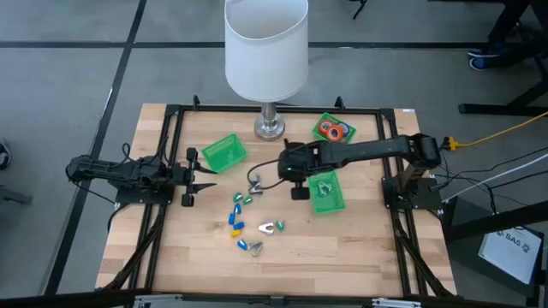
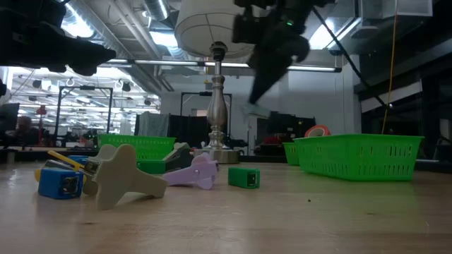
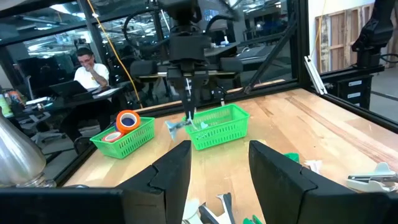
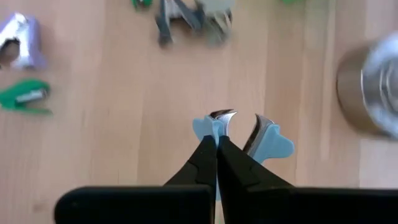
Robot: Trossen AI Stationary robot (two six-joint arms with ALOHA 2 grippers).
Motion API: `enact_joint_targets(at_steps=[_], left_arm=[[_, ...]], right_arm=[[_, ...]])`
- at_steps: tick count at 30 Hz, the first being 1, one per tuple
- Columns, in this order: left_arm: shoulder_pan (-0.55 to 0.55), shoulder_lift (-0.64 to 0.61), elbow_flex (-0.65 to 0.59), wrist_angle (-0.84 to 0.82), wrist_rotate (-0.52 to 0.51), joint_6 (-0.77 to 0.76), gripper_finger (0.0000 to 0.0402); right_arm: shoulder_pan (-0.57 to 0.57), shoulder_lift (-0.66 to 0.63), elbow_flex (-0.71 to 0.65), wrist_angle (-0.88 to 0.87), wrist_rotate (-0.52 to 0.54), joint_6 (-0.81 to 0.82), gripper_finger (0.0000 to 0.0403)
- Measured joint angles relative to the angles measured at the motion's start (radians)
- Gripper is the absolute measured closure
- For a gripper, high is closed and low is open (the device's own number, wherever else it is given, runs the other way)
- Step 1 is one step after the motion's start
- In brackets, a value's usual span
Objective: Pick and place Stapler, Stapler remover, tape
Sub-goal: Put the light blue staple remover into the bottom right green bin, then put the black staple remover into the bottom right green bin
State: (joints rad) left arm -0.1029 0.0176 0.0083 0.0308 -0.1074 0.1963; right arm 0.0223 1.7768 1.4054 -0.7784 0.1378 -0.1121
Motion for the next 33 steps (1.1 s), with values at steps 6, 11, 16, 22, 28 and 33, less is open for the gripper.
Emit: enact_joint_targets(at_steps=[6, 11, 16, 22, 28, 33], left_arm=[[0.000, 0.000, 0.000, 0.000, 0.000, 0.000, 0.0245], [0.000, 0.000, 0.000, 0.000, 0.000, 0.000, 0.0245], [0.000, 0.000, 0.000, 0.000, 0.000, 0.000, 0.0245], [0.000, 0.000, 0.000, 0.000, 0.000, 0.000, 0.0245], [0.000, 0.000, 0.000, 0.000, 0.000, 0.000, 0.0245], [0.000, 0.000, 0.000, 0.000, 0.000, 0.000, 0.0245]], right_arm=[[-0.019, -0.132, -0.187, 0.012, 0.000, 0.148, 0.0403], [-0.019, -0.225, -0.321, 0.037, -0.069, 0.257, 0.0403], [-0.019, -0.327, -0.409, 0.050, -0.116, 0.342, 0.0403], [-0.019, -0.373, -0.476, 0.035, -0.116, 0.395, 0.0403], [-0.023, -0.373, -0.526, 0.058, -0.116, 0.395, 0.0382], [-0.024, -0.372, -0.545, 0.060, -0.115, 0.394, 0.0343]])
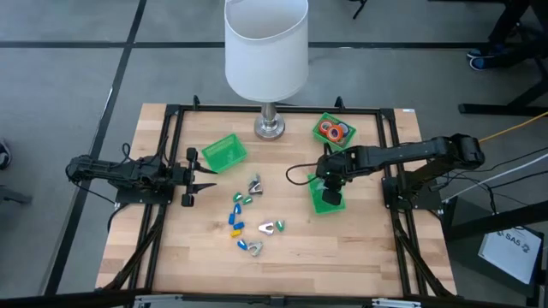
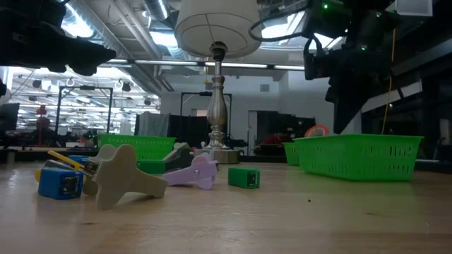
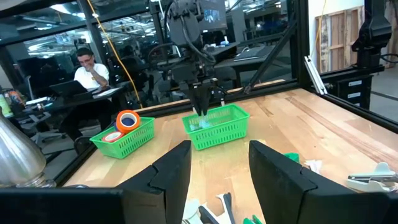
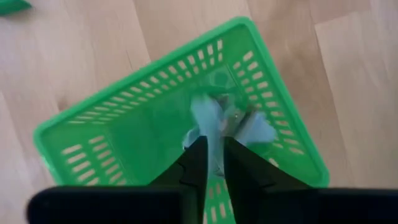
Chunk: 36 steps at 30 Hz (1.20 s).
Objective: Pick and place Stapler, Stapler remover, tape
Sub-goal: Put the black staple remover into the bottom right green bin
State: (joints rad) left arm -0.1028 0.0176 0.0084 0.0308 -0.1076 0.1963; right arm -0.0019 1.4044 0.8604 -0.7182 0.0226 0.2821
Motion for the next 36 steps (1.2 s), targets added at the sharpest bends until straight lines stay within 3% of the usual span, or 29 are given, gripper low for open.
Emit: enact_joint_targets(at_steps=[8, 16, 23, 36], left_arm=[[0.000, 0.000, 0.000, 0.000, 0.000, 0.000, 0.0245], [0.000, 0.000, 0.000, 0.000, 0.000, 0.000, 0.0245], [0.000, 0.000, 0.000, 0.000, 0.000, 0.000, 0.0245], [0.000, 0.000, 0.000, 0.000, 0.000, 0.000, 0.0245]], right_arm=[[-0.003, 0.000, 0.038, 0.000, 0.002, 0.005, 0.0284], [0.016, 0.061, 0.173, 0.006, 0.022, 0.009, 0.0241], [0.055, 0.167, 0.287, 0.044, 0.115, -0.105, 0.0237], [0.016, 0.372, 0.433, 0.205, 0.058, -0.369, 0.0237]])
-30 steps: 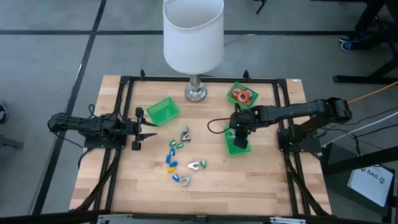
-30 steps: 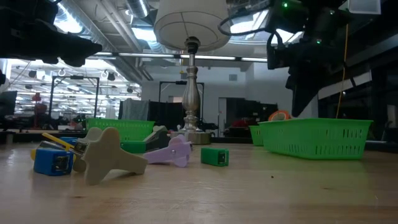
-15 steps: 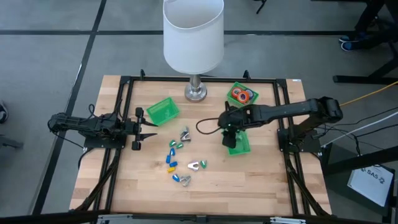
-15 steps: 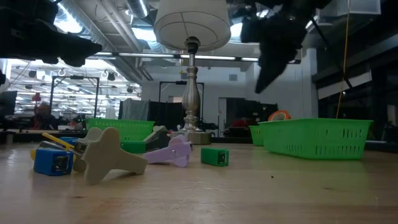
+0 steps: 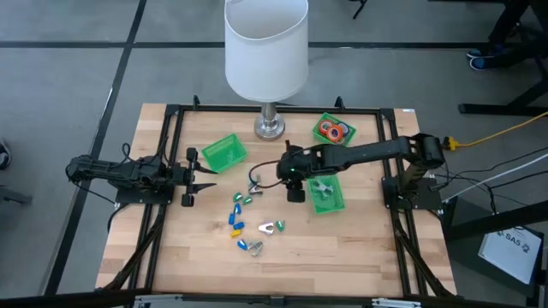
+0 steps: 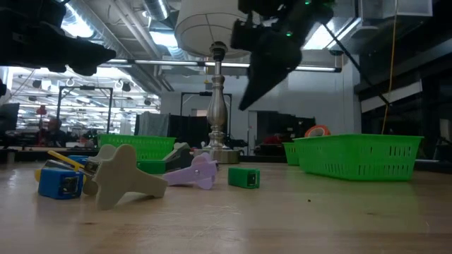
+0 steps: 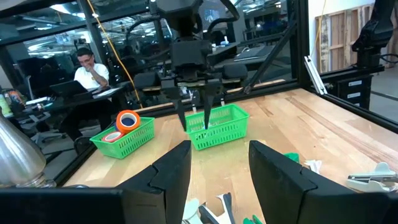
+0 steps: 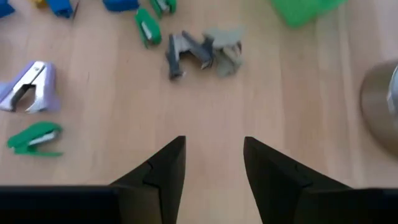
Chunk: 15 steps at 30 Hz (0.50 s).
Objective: Pick and place Stapler, Stapler remover, tape
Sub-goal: Put the black staple remover into the bottom right green bin
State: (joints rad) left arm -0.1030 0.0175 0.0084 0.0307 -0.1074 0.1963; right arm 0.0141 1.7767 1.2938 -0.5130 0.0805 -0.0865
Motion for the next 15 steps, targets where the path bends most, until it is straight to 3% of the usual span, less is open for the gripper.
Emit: enact_joint_targets(at_steps=[9, 15], left_arm=[[0.000, 0.000, 0.000, 0.000, 0.000, 0.000, 0.0245], [0.000, 0.000, 0.000, 0.000, 0.000, 0.000, 0.0245]], right_arm=[[-0.025, 0.122, 0.071, 0.174, -0.006, -0.161, 0.0241], [-0.021, 0.206, 0.103, 0.225, -0.083, -0.180, 0.0242]])
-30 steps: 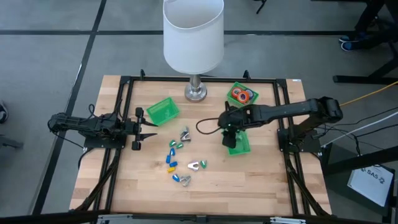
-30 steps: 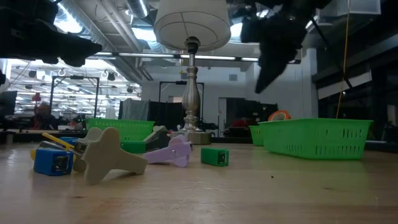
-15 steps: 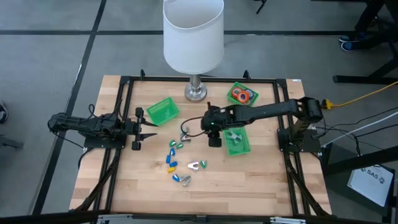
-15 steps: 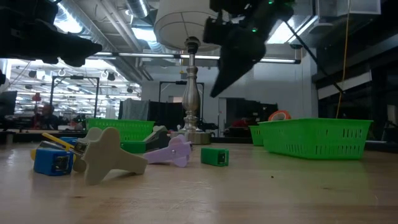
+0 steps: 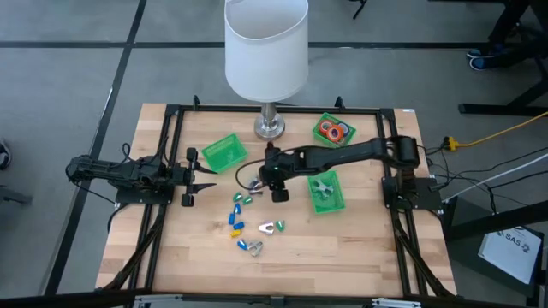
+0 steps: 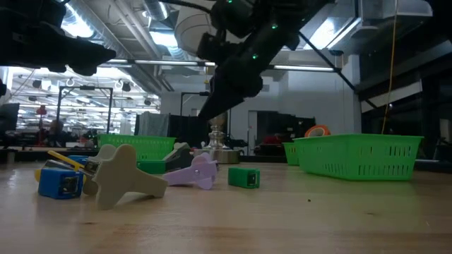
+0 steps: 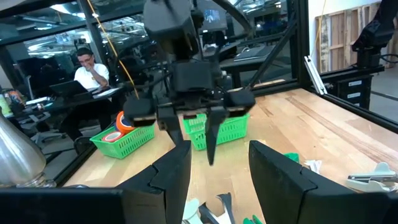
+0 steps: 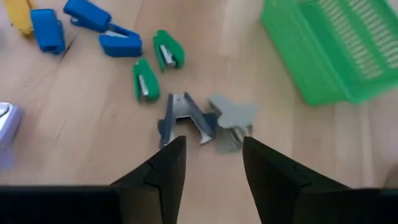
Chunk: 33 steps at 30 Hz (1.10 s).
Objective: Pick and place Stapler, Stapler remover, tape
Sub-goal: Put the black staple remover into the bottom right green bin
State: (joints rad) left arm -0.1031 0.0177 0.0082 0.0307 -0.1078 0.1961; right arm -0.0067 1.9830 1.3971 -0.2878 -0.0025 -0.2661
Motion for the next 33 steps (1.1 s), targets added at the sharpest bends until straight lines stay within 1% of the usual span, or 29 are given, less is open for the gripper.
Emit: enact_joint_targets(at_steps=[9, 17, 24, 27, 33], left_arm=[[0.000, 0.000, 0.000, 0.000, 0.000, 0.000, 0.0245], [0.000, 0.000, 0.000, 0.000, 0.000, 0.000, 0.0245], [0.000, 0.000, 0.000, 0.000, 0.000, 0.000, 0.0245], [0.000, 0.000, 0.000, 0.000, 0.000, 0.000, 0.0245], [0.000, 0.000, 0.000, 0.000, 0.000, 0.000, 0.0245]], right_arm=[[0.052, 0.104, 0.079, 0.017, -0.002, 0.035, 0.0242], [0.060, 0.164, 0.082, 0.039, -0.001, 0.123, 0.0242], [0.066, 0.183, 0.082, 0.025, 0.034, 0.127, 0.0248], [0.065, 0.183, 0.082, 0.011, 0.051, 0.127, 0.0275], [0.066, 0.182, 0.082, 0.010, 0.107, 0.111, 0.0369]])
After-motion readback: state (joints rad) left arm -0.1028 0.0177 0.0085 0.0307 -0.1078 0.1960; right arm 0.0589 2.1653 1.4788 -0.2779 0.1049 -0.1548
